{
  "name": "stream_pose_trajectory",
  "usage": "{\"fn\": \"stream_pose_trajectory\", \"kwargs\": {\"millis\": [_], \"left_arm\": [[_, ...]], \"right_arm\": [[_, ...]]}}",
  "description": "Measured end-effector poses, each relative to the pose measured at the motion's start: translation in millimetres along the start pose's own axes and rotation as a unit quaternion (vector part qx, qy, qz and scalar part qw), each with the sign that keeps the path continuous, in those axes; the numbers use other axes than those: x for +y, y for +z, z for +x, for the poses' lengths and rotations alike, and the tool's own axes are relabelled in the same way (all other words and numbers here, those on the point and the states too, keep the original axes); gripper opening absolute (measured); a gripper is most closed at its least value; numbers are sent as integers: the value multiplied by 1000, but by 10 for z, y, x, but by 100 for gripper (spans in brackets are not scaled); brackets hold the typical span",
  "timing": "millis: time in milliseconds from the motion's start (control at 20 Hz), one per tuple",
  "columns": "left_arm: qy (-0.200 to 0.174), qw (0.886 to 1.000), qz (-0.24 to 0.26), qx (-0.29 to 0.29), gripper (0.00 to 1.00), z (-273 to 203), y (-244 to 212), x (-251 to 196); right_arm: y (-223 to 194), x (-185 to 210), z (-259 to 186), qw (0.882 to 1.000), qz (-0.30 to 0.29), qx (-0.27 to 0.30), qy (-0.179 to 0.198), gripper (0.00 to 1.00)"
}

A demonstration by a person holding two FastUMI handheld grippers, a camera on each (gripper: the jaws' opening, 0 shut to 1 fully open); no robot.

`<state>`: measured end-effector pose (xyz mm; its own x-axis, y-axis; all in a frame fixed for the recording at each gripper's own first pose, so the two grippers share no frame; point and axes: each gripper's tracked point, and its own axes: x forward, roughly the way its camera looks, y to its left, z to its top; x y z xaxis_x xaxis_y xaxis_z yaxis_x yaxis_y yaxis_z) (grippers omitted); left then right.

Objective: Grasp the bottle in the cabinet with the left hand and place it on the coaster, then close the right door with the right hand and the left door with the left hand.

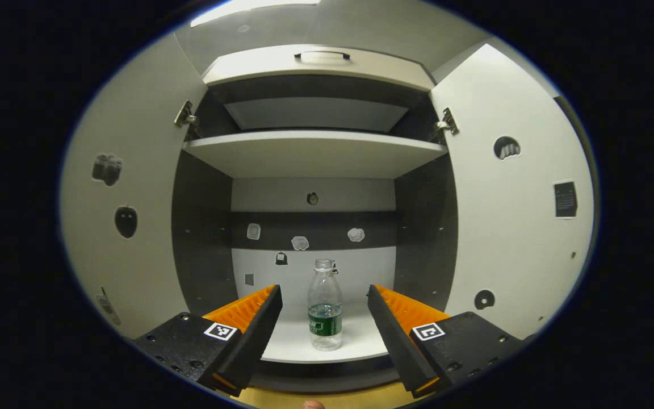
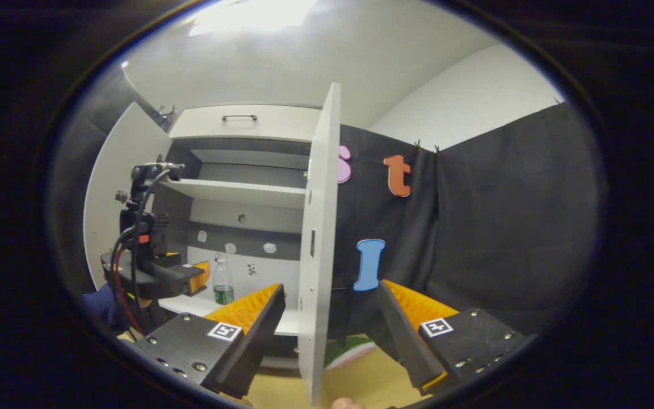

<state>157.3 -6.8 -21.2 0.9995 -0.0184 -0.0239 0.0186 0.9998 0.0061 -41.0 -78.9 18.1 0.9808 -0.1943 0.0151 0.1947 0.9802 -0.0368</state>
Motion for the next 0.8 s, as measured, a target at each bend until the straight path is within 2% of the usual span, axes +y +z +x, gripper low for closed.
{"fn": "stream_pose_trajectory", "kwargs": {"millis": [300, 500, 650, 700, 750, 800], "left_arm": [[13, 999, -20, 25, 96, 785, -301, -3], [34, 998, -21, 44, 96, 1128, -476, 109], [31, 997, -25, 68, 95, 1278, -637, 123], [33, 996, -27, 74, 94, 1306, -674, 140], [33, 997, -27, 69, 80, 1317, -624, 161], [32, 996, -28, 72, 78, 1314, -653, 163]], "right_arm": [[-83, -432, -55, 998, -30, 11, -61, 99], [-141, -655, -108, 995, -34, 19, -92, 99], [-205, -771, -164, 993, -32, 28, -109, 99], [-222, -787, -173, 993, -30, 31, -112, 99], [-231, -793, -174, 993, -28, 32, -114, 99], [-227, -802, -191, 992, -27, 31, -116, 95]]}}
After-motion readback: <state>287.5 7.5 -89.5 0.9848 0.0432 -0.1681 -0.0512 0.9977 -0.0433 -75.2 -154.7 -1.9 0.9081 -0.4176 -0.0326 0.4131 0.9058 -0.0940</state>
